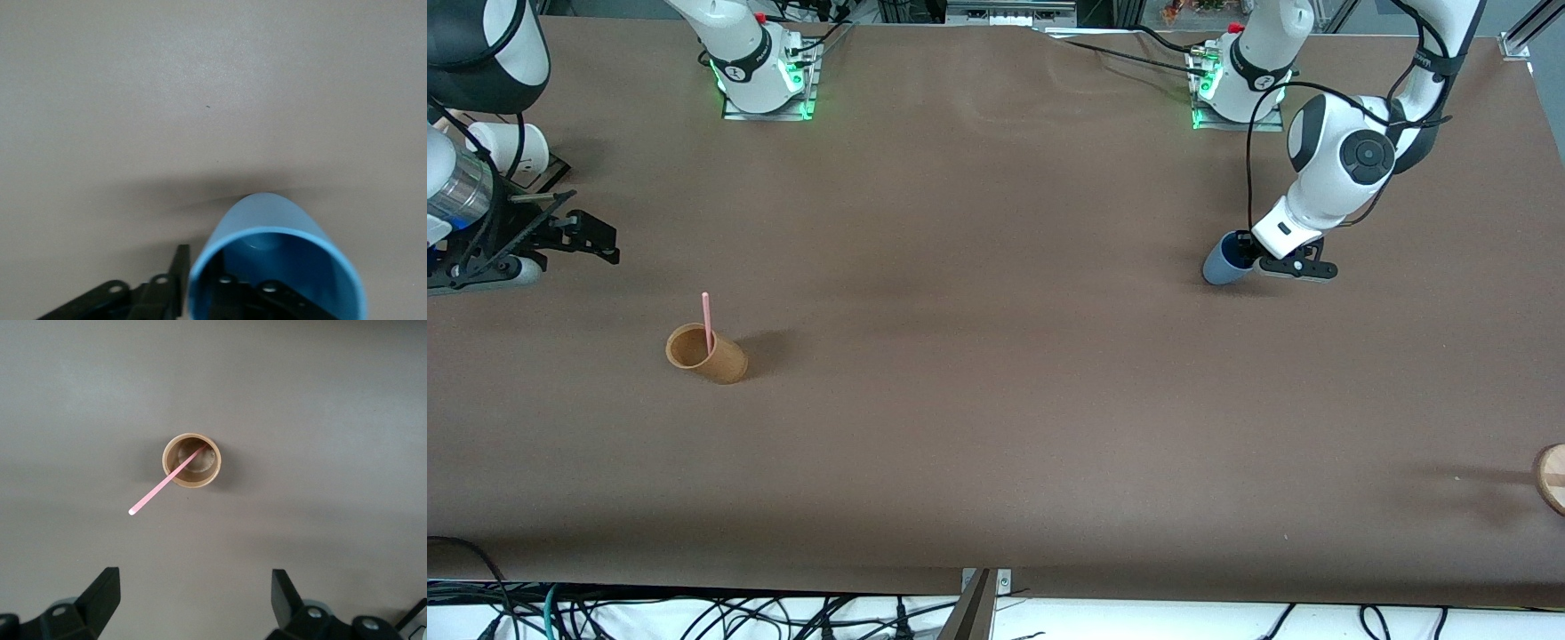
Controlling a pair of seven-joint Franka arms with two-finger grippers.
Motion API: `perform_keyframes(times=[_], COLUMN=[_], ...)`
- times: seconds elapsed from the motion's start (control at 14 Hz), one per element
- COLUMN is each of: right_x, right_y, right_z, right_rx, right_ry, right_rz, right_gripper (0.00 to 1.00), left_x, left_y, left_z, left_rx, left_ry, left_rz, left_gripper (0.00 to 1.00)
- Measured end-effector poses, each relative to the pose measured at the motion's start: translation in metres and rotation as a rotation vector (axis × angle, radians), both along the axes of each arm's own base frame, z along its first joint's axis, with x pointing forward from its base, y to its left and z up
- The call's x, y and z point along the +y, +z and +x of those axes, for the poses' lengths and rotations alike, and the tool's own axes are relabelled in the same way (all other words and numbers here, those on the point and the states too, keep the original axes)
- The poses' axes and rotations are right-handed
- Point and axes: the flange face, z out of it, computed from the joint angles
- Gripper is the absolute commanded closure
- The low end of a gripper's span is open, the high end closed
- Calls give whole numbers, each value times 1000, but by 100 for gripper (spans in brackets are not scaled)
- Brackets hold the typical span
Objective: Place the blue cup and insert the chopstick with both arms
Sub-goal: 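Carry the blue cup with the left gripper to the table's middle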
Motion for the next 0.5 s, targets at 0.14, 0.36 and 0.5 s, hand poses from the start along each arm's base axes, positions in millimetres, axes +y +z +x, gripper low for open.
perform_keyframes(times=[0.14, 0.36, 0.5], right_x=[0, 0, 0], right_y=[0, 0, 0], right_z=[0, 0, 0], right_rx=[0, 0, 0], right_ry=[0, 0, 0], right_rz=[0, 0, 0], right_gripper=[0, 0, 0], left_x=[-3, -11, -26], left_y=[6, 20, 42], left_z=[4, 18, 35], left_rx=[-7, -5, -8], left_ry=[3, -4, -28], left_rz=[0, 0, -1], left_gripper=[100, 100, 100])
